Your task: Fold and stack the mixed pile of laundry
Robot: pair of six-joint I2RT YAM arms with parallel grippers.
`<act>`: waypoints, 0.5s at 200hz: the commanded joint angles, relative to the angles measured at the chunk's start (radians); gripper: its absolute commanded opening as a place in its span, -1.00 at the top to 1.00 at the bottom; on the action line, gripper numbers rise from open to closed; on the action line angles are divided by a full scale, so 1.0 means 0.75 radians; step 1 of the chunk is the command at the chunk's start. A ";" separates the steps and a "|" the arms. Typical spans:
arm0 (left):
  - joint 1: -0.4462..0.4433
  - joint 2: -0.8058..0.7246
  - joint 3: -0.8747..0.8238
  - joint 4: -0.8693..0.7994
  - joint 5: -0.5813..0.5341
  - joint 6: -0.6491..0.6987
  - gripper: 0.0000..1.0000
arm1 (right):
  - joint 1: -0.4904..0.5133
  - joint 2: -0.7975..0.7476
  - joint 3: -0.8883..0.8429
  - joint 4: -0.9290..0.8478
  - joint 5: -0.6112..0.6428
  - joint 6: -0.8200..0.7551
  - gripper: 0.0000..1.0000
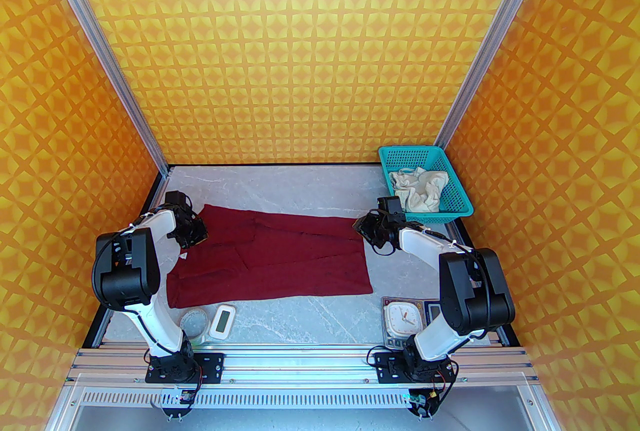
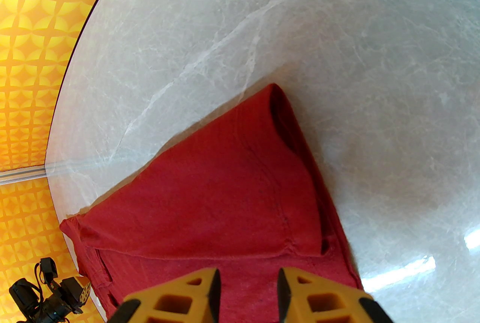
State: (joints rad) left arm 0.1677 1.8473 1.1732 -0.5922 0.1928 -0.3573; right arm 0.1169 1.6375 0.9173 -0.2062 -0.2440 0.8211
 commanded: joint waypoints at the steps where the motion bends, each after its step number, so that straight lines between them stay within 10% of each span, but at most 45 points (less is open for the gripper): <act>1: -0.013 0.004 0.037 -0.025 -0.060 0.012 0.72 | -0.003 0.019 0.016 -0.022 -0.023 -0.010 0.36; 24: -0.015 -0.007 0.080 -0.062 -0.119 0.054 0.17 | -0.004 0.019 0.015 -0.022 -0.022 -0.009 0.36; 100: -0.035 0.154 0.270 -0.061 -0.130 0.250 0.09 | -0.003 0.022 0.019 -0.032 -0.038 -0.015 0.36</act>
State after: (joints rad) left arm 0.1535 1.8935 1.3228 -0.6140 0.1200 -0.2321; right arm 0.1169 1.6421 0.9173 -0.2062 -0.2546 0.8211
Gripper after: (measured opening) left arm 0.448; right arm 0.318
